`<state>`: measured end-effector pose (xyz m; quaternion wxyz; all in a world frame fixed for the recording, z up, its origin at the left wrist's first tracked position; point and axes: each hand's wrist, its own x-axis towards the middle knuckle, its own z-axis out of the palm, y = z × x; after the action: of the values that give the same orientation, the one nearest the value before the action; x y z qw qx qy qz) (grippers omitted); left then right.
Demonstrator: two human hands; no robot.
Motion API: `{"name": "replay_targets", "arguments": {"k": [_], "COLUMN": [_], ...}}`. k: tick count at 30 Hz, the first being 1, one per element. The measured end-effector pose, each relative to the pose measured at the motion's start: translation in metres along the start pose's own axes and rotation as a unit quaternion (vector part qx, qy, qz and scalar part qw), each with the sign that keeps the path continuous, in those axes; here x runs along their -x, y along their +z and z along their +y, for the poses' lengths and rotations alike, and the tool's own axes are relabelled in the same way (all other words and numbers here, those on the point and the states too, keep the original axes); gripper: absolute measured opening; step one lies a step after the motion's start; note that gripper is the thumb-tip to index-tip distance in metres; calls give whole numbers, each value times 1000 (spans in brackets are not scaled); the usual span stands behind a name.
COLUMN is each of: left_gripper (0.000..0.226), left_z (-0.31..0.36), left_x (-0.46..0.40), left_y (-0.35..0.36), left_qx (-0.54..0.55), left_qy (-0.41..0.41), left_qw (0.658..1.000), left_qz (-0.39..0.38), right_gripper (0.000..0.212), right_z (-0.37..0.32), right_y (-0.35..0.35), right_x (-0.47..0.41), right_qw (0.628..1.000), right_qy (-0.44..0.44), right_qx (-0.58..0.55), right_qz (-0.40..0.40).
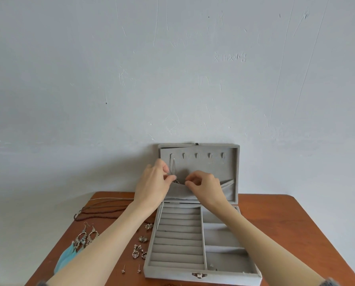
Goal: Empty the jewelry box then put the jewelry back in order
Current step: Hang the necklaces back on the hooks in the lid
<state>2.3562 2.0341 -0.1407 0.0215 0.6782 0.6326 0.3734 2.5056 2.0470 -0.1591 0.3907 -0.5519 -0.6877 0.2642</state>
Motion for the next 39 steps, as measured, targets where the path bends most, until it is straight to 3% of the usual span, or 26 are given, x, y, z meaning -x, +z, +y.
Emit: {"name": "replay_targets", "arguments": {"k": [3, 6, 11, 19, 25, 32, 39], "left_gripper": [18, 4, 17, 16, 14, 23, 27], "left_z": [-3, -6, -11, -16, -17, -20, -63], "left_x": [1, 2, 2, 3, -1, 5, 17], "left_y": [1, 0, 2, 4, 1, -18, -50], "left_qx": [-31, -55, -105, -122, -48, -51, -113], "left_qy": [25, 78, 119, 144, 125, 146, 155], "left_qw": [999, 995, 985, 980, 990, 985, 976], "left_qz": [-7, -31, -66, -68, -52, -81, -103], "right_gripper": [14, 18, 23, 29, 23, 32, 26], "right_z": [2, 0, 2, 6, 3, -7, -40], "right_y": [1, 4, 5, 13, 11, 8, 30], "right_x": [5, 6, 7, 4, 2, 2, 11], "right_qw": [999, 997, 994, 984, 989, 941, 947], "right_qy": [-39, -67, -92, -96, -88, -153, -221], "right_qx": [12, 26, 36, 122, 116, 301, 235], "right_qz": [-31, -28, -39, -87, -18, 37, 9]}}
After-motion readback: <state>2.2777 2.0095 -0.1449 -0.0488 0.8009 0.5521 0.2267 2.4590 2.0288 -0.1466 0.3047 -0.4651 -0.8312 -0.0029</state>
